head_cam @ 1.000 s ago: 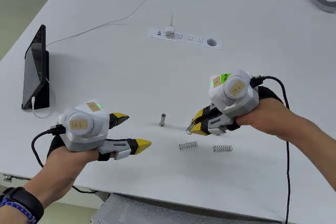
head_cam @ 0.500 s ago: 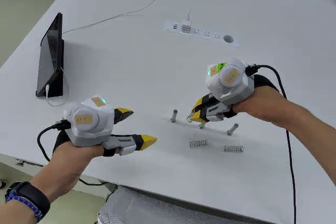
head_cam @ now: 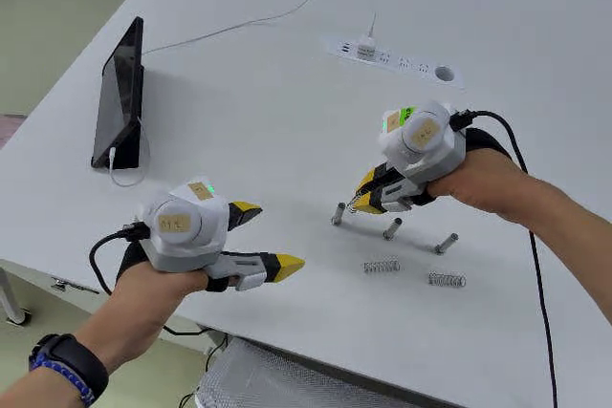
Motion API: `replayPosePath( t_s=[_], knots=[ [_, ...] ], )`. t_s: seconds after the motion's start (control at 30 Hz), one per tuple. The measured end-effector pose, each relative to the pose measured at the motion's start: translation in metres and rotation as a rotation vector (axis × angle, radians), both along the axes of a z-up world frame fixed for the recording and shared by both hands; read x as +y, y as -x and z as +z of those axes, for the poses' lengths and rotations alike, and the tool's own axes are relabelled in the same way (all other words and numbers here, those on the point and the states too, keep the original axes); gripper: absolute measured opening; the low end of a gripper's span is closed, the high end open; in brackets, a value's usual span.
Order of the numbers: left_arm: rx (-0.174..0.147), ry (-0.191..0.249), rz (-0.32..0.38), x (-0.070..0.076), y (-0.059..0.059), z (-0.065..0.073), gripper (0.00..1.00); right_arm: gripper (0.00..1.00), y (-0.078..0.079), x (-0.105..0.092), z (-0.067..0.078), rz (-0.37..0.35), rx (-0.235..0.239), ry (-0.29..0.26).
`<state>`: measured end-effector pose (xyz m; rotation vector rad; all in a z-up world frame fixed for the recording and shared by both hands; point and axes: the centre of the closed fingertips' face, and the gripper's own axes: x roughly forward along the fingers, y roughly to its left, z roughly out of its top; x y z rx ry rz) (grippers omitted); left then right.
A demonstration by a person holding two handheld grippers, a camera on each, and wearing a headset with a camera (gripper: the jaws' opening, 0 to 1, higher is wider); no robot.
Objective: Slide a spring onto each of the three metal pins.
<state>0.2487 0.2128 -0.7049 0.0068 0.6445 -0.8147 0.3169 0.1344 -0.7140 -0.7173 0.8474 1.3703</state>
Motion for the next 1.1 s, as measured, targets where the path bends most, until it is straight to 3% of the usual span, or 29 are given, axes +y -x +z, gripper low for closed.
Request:
replayPosePath(
  t_s=[0.63,1.1],
  knots=[
    [0.016,0.007,0.037,0.012,0.002,-0.002,0.61,0.12,-0.005,0.010,-0.013,0.047,0.003,0.029],
    [0.024,0.013,0.042,0.012,0.004,-0.004,0.61,0.13,-0.001,0.011,-0.025,0.089,-0.004,0.066]
  ],
)
